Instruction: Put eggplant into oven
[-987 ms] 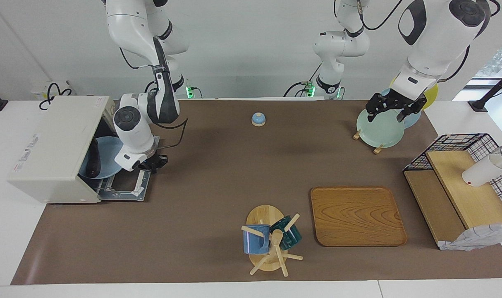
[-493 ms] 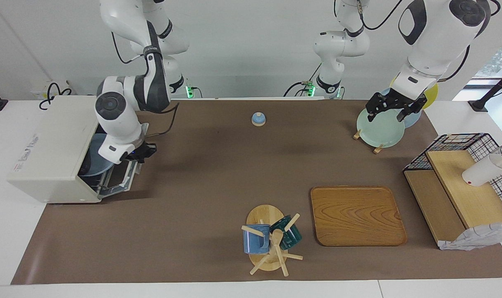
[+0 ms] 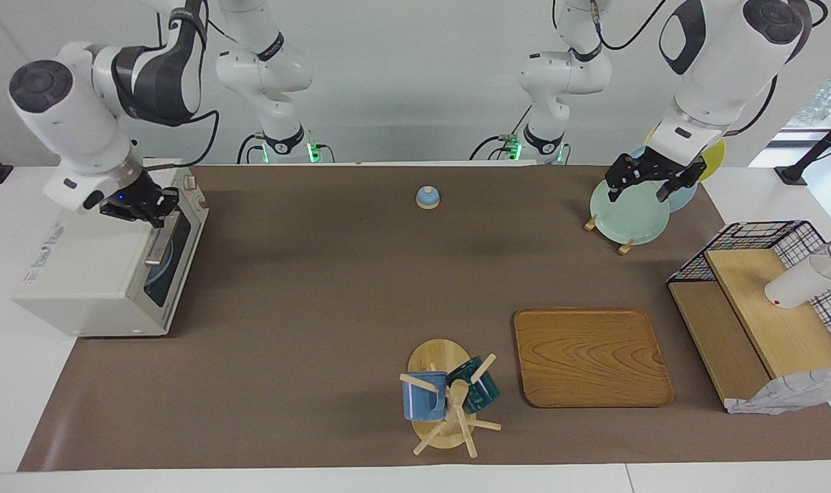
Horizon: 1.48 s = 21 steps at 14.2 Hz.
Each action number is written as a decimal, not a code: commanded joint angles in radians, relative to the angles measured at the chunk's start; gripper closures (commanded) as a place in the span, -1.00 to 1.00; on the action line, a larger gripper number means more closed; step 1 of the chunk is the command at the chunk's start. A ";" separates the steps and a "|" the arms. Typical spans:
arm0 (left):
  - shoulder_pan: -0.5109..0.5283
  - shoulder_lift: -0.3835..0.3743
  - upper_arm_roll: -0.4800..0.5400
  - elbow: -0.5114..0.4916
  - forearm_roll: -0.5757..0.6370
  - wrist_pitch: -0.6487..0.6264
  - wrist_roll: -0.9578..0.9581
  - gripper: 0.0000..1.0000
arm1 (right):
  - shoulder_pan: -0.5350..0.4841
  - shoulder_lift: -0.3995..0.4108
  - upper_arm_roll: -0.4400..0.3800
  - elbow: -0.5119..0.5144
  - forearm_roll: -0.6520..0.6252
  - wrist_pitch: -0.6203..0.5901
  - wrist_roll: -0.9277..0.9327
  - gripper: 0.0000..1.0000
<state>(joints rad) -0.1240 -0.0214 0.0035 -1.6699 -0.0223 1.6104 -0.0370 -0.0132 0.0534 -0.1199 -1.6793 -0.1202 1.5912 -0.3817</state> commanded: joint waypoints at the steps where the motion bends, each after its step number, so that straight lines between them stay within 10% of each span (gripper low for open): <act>1: 0.001 -0.020 0.003 -0.019 0.001 0.006 0.000 -1.00 | 0.012 0.016 0.012 0.137 0.033 -0.099 0.032 -0.48; 2: 0.001 -0.020 0.003 -0.019 0.001 0.006 0.002 -1.00 | 0.012 0.016 0.017 0.142 0.063 -0.099 0.038 -0.99; 21: 0.001 -0.020 0.004 -0.019 0.001 0.008 0.000 -1.00 | 0.006 -0.115 0.032 0.027 0.082 -0.089 0.171 -1.00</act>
<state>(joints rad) -0.1239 -0.0215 0.0037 -1.6699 -0.0223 1.6104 -0.0370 0.0040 -0.0461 -0.0926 -1.6310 -0.0580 1.4771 -0.2349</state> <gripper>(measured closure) 0.000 0.000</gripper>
